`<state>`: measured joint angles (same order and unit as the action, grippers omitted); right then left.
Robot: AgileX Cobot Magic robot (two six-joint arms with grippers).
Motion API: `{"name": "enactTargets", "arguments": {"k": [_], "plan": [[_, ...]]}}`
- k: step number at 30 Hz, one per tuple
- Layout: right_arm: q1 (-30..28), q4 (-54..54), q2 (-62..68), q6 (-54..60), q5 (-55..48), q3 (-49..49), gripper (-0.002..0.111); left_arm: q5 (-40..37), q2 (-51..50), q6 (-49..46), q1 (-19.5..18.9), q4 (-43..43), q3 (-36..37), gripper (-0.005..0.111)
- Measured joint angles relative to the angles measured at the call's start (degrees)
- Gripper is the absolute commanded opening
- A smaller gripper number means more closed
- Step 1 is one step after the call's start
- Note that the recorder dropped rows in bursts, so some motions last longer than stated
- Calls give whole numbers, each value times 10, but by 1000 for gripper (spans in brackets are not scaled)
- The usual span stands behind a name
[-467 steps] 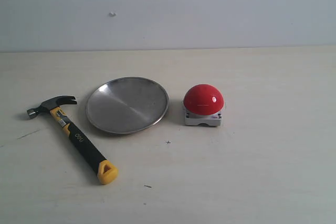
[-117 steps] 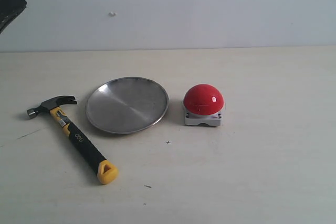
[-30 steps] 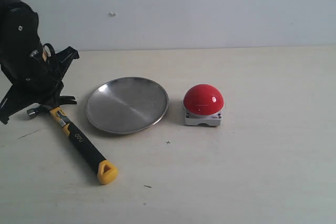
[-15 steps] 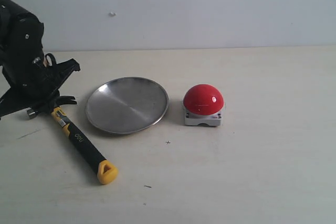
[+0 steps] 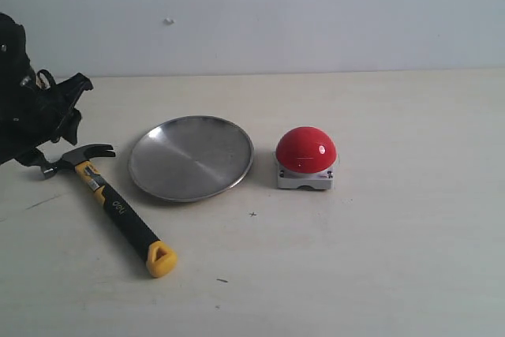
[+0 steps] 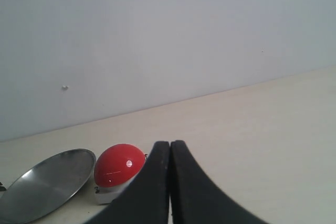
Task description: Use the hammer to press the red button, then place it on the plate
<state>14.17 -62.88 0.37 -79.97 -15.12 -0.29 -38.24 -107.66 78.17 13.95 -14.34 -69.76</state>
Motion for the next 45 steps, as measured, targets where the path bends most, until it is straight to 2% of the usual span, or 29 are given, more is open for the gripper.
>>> {"name": "enactTargets", "arguments": {"k": [3,6,18,28,34,40,45], "plan": [[0,0,0,0,0,0,0,66,-12,0,0,-15,0,58],[0,0,0,0,0,0,0,87,-13,-6,0,-16,-1,58],[0,0,0,0,0,0,0,23,-30,-35,0,49,-1,54],[0,0,0,0,0,0,0,47,-65,-43,7,64,-4,54],[0,0,0,0,0,0,0,20,-79,-44,10,58,-38,54],[0,0,0,0,0,0,0,-46,-106,-54,11,53,-84,54],[0,0,0,0,0,0,0,-59,-115,-61,11,52,-99,54]]}}
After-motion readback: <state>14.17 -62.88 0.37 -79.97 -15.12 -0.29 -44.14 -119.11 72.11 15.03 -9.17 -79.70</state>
